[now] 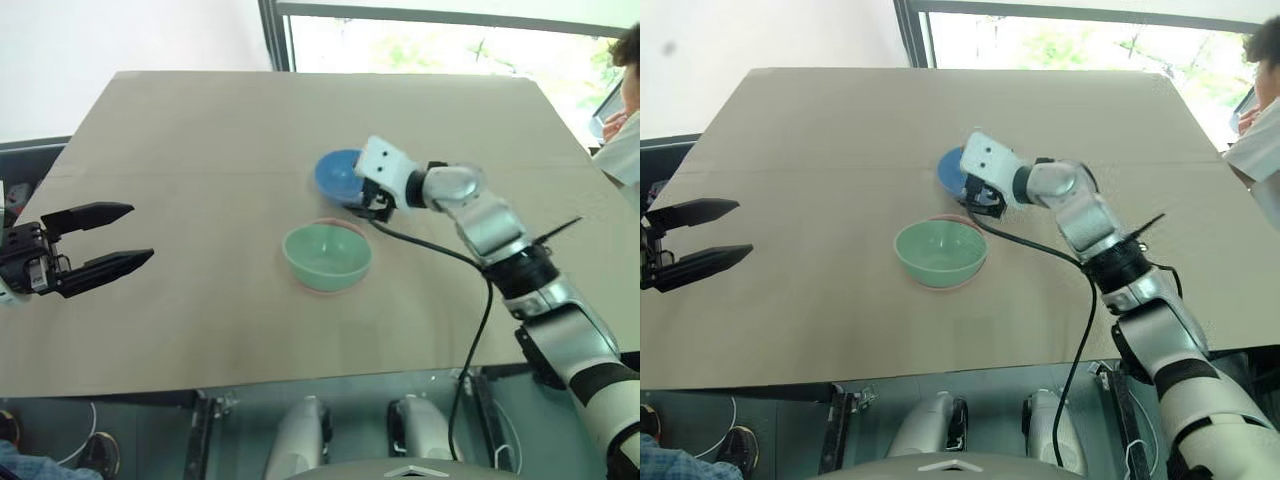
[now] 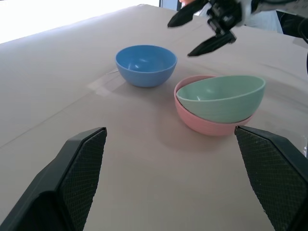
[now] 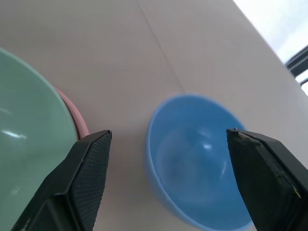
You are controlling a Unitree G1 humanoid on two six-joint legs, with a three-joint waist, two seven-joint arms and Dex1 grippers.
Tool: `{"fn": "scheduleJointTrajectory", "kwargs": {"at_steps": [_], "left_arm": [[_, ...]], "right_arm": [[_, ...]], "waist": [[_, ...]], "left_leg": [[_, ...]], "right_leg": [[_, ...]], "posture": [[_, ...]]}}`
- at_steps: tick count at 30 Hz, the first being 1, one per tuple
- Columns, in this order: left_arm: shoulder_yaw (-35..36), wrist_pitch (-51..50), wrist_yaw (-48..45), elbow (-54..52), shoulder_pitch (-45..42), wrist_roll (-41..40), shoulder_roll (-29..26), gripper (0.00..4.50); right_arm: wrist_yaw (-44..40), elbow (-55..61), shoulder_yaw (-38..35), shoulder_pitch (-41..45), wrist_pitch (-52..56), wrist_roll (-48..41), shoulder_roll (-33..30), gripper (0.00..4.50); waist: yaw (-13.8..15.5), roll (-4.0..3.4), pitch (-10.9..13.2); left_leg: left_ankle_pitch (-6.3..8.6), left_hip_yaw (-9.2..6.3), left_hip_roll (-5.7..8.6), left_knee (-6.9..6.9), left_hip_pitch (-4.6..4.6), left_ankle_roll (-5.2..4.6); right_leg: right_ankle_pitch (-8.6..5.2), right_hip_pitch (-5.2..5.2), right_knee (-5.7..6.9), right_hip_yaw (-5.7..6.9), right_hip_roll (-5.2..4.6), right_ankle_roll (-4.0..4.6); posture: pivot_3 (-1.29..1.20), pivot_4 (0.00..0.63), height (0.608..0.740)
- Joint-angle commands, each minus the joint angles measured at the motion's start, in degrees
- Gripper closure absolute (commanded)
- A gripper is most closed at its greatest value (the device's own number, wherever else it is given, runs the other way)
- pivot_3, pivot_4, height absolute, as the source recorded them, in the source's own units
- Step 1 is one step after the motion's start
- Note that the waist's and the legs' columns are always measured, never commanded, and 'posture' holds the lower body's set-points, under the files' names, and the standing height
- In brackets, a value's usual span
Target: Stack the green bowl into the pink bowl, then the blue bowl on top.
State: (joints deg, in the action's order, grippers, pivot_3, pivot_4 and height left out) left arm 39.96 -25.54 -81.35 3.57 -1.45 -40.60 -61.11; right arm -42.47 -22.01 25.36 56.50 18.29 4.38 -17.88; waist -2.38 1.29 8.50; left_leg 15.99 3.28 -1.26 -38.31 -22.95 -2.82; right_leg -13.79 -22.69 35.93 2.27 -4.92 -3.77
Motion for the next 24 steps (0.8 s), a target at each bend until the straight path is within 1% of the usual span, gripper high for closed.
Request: {"fn": "scheduleJointTrajectory", "kwargs": {"at_steps": [1, 4, 11, 14, 16, 17, 19, 20, 21, 22, 24], "left_arm": [[1.77, 1.17, 1.18, -0.57, -0.32, 0.13, -0.01, 0.00], [2.12, 2.22, 2.59, -0.46, -0.43, 0.75, 0.37, 0.00], [2.38, 3.76, 4.26, -0.91, 0.12, 1.46, 0.90, 0.00], [2.29, 4.17, 4.59, -0.73, 0.06, 1.49, 0.77, 0.00], [2.10, 4.58, 4.73, -0.66, 0.00, 1.62, 0.71, 0.00], [2.03, 4.69, 4.78, -0.64, -0.02, 1.63, 0.68, 0.00], [1.83, 4.78, 4.90, -0.61, -0.25, 1.52, 0.66, 0.00], [1.76, 4.91, 4.78, -0.49, -0.28, 1.50, 0.63, 0.00], [1.67, 5.05, 4.72, -0.45, -0.33, 1.48, 0.66, 0.00], [1.66, 5.05, 4.75, -0.49, -0.38, 1.34, 0.75, 0.00], [1.55, 5.13, 4.90, -0.63, -0.47, 1.19, 0.92, 0.00]], "right_arm": [[2.23, -8.96, 0.43, 4.51, -7.99, 3.79, 2.55, 0.51], [2.60, -14.27, 0.60, 5.70, -11.75, 5.60, 4.33, 0.51], [3.82, -22.51, 0.79, 7.07, -17.23, 9.38, 6.56, 0.51], [4.02, -24.49, 0.38, 7.12, -18.40, 10.29, 7.30, 1.29], [4.19, -25.38, 0.07, 7.26, -19.07, 10.82, 7.60, 2.07], [4.30, -25.63, -0.07, 7.32, -19.33, 11.04, 7.70, 2.63], [4.39, -26.00, -0.33, 7.35, -19.63, 11.32, 7.92, 3.48], [4.40, -26.06, -0.42, 7.32, -19.72, 11.44, 8.02, 4.01], [4.40, -26.12, -0.46, 7.31, -19.85, 11.53, 8.04, 4.37], [4.38, -25.92, -0.55, 7.32, -19.82, 11.59, 8.05, 4.46], [4.21, -25.67, -0.76, 7.38, -19.85, 11.69, 8.01, 4.46]], "waist": [[-0.14, -0.02, 0.02], [-0.18, -0.08, 0.05], [-0.15, -0.15, 0.09], [-0.18, -0.15, 0.10], [-0.20, -0.15, 0.09], [-0.20, -0.15, 0.09], [-0.20, -0.15, 0.09], [-0.20, -0.15, 0.09], [-0.20, -0.15, 0.09], [-0.20, -0.15, 0.09], [-0.20, -0.15, 0.10]], "left_leg": [[0.00, 0.00, 0.00, 0.01, -0.01, 0.00], [0.00, -0.01, -0.03, 0.09, -0.03, 0.00], [0.00, 0.00, -0.03, 0.09, -0.02, 0.01], [-0.02, 0.00, -0.03, 0.09, 0.03, 0.05], [-0.03, 0.00, -0.03, 0.09, 0.03, 0.06], [-0.03, 0.00, -0.03, 0.09, 0.03, 0.06], [-0.03, 0.00, -0.03, 0.09, 0.03, 0.06], [-0.03, 0.00, -0.04, 0.09, 0.02, 0.06], [-0.03, 0.00, -0.04, 0.09, 0.02, 0.06], [-0.03, -0.01, -0.04, 0.10, 0.02, 0.06], [-0.03, -0.01, -0.04, 0.10, 0.02, 0.06]], "right_leg": [[0.00, 0.00, 0.01, 0.00, 0.00, 0.00], [0.00, -0.02, 0.03, 0.00, 0.00, 0.00], [0.00, -0.01, 0.01, 0.01, -0.02, 0.00], [0.00, 0.00, 0.00, 0.01, -0.02, 0.00], [0.00, -0.01, 0.02, 0.01, -0.01, 0.00], [0.00, -0.01, 0.02, 0.01, -0.01, 0.00], [0.00, -0.01, 0.03, 0.01, -0.01, 0.00], [0.00, -0.01, 0.03, 0.01, -0.01, 0.00], [0.00, -0.01, 0.03, 0.01, -0.01, 0.00], [0.00, 0.00, 0.03, 0.01, -0.01, 0.00], [0.00, -0.01, 0.03, 0.01, -0.01, 0.00]], "posture": [[0.00, 0.150, 0.740], [0.00, 0.150, 0.740], [0.00, 0.150, 0.740], [0.00, 0.150, 0.740], [0.00, 0.150, 0.740], [0.00, 0.150, 0.740], [0.00, 0.150, 0.740], [0.00, 0.150, 0.740], [0.00, 0.150, 0.740], [0.00, 0.150, 0.740], [0.00, 0.150, 0.740]]}}
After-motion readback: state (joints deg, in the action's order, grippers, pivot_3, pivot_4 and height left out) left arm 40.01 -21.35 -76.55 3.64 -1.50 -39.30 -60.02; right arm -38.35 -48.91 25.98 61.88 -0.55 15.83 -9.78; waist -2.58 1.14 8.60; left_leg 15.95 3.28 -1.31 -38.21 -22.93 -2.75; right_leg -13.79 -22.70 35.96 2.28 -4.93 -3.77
